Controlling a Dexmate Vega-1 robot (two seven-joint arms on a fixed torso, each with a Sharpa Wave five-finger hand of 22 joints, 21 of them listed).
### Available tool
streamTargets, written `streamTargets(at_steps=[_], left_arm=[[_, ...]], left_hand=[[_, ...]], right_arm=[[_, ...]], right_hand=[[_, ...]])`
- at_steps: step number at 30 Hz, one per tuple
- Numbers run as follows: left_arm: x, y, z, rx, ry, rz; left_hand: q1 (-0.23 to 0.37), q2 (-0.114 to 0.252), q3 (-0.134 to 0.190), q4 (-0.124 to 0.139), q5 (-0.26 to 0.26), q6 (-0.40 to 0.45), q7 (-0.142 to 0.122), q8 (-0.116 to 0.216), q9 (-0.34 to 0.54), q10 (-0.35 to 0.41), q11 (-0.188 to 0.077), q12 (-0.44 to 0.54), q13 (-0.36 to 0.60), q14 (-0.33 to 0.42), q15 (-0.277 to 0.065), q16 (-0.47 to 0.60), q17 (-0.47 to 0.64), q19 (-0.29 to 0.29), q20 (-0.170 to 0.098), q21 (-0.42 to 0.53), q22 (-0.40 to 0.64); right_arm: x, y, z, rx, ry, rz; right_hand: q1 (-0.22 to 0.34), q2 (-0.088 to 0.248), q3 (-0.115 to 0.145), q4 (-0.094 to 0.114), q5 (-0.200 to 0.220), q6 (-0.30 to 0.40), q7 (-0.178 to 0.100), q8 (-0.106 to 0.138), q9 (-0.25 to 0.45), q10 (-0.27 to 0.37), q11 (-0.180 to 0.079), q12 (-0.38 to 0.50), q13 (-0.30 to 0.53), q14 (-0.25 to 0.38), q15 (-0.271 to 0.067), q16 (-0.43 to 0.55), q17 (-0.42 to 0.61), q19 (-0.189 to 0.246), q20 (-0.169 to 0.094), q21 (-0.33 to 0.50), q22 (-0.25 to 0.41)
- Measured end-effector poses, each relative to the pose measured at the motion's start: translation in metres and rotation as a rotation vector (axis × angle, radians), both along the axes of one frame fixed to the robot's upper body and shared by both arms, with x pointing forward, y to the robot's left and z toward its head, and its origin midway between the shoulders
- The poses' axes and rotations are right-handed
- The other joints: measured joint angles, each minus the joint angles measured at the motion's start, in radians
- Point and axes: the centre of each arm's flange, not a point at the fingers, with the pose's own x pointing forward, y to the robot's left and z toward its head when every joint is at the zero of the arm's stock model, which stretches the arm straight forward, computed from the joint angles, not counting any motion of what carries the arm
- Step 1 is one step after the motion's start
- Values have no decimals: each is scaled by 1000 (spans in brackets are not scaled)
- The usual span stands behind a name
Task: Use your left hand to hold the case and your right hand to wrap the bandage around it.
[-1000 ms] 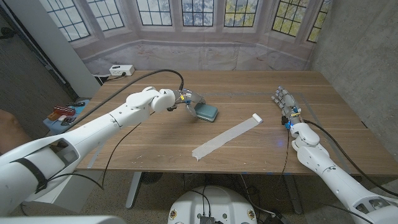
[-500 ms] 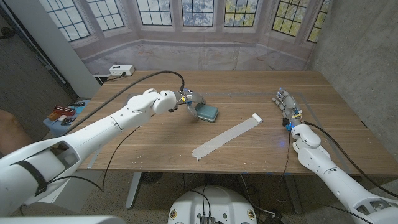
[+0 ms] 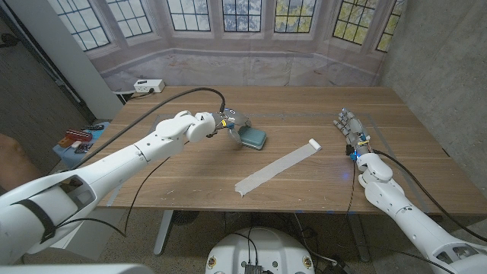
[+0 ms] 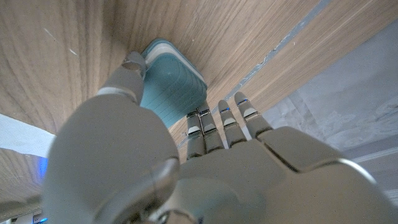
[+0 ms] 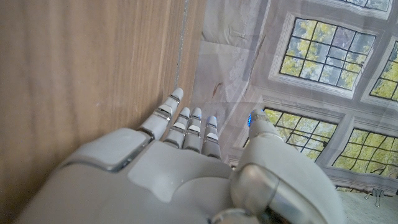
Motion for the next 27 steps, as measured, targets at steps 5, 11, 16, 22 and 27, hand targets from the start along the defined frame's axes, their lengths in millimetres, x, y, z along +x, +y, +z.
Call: streamTargets(at_steps=[5,11,16,22,27], left_arm=[[0,0,1,-2,-4,-1],[-1,1,2,-7,-6,-3],[0,2,1,-10,-3,-5],[0,1,2,-15,2,-13],[0,1,4,-22,5,-19]], left_hand=[[-3,3,-3,3,0,3,-3,0,0,7,-7,6,3,0,0,0,3,0,0,0,0],[-5,5,-4,4,0,4,-3,0,0,8,-8,9,5,5,-5,0,5,5,-5,0,0],[-6,6,-6,3,0,11,-10,0,0,25,-18,17,9,19,-10,0,5,5,-5,0,0],[-8,8,-11,5,4,15,-14,0,0,34,-23,21,14,26,-16,4,6,11,-11,0,0],[-8,9,-11,5,4,18,-18,0,0,49,-27,25,18,34,-23,4,9,11,-11,0,0]], right_arm=[[-2,0,4,-7,-7,1],[-4,1,10,-23,-14,1],[-7,2,14,-42,-15,-4],[-11,5,19,-73,-14,-10],[-15,8,23,-106,-8,-20]], right_hand=[[0,0,0,0,0,0,0,0,0,0,0,0,0,0,0,0,0,0,0,0,0],[0,0,0,0,0,0,0,0,0,0,0,0,0,0,0,0,0,0,0,0,0],[0,0,0,0,0,0,0,0,0,0,0,0,0,0,0,0,0,0,0,0,0],[0,0,0,0,0,0,0,0,0,0,0,0,0,0,0,0,0,0,0,0,0],[0,0,0,0,0,0,0,0,0,0,0,0,0,0,0,0,0,0,0,0,0]])
